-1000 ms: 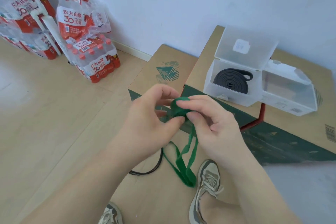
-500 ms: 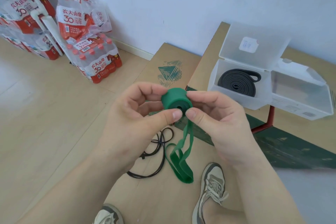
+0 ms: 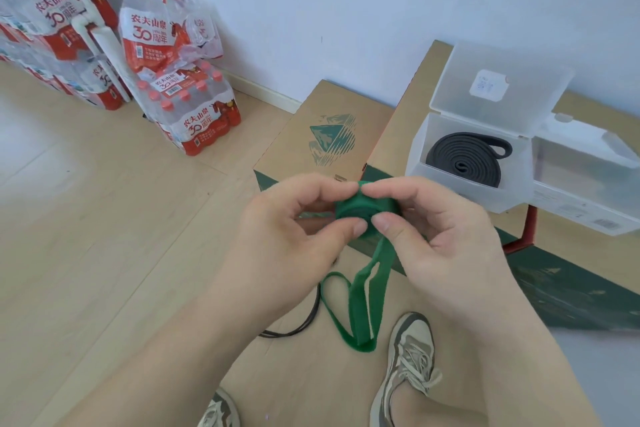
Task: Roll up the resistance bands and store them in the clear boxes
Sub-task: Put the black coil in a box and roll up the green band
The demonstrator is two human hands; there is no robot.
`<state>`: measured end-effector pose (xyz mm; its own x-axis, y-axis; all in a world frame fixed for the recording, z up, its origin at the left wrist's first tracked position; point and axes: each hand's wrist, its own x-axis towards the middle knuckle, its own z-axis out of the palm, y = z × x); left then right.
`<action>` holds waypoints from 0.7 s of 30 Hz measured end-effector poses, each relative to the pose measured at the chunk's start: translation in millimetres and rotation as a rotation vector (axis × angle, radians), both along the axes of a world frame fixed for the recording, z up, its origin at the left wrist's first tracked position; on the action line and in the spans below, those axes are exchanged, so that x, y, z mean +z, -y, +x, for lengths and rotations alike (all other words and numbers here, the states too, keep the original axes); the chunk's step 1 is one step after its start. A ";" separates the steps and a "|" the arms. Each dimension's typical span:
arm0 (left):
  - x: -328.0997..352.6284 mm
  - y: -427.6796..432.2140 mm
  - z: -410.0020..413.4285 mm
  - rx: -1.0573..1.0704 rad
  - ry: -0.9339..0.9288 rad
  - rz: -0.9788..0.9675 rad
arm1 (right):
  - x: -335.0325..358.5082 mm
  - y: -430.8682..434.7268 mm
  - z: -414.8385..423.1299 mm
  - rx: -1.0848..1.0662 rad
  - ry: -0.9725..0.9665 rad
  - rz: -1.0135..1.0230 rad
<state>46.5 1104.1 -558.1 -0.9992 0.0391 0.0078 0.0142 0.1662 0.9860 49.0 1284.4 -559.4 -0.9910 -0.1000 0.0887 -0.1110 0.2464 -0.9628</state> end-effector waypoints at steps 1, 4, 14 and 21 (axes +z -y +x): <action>0.1 -0.2 -0.9 0.026 0.043 0.083 | 0.7 1.2 -0.7 -0.029 0.013 -0.075; 1.6 -0.7 -1.8 0.084 0.078 0.238 | 1.4 3.0 -1.9 -0.096 0.037 -0.233; -6.6 3.5 -1.5 -0.010 -0.077 -0.113 | -6.5 3.0 -0.6 -0.034 -0.082 0.042; -2.5 6.8 -2.5 -0.063 -0.001 -0.165 | -11.0 2.6 -0.5 0.051 -0.127 0.150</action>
<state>44.0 1097.2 -560.6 -0.9947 0.1024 -0.0024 0.0311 0.3249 0.9452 48.5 1281.8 -570.4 -0.9662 -0.1712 0.1927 -0.2449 0.3772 -0.8932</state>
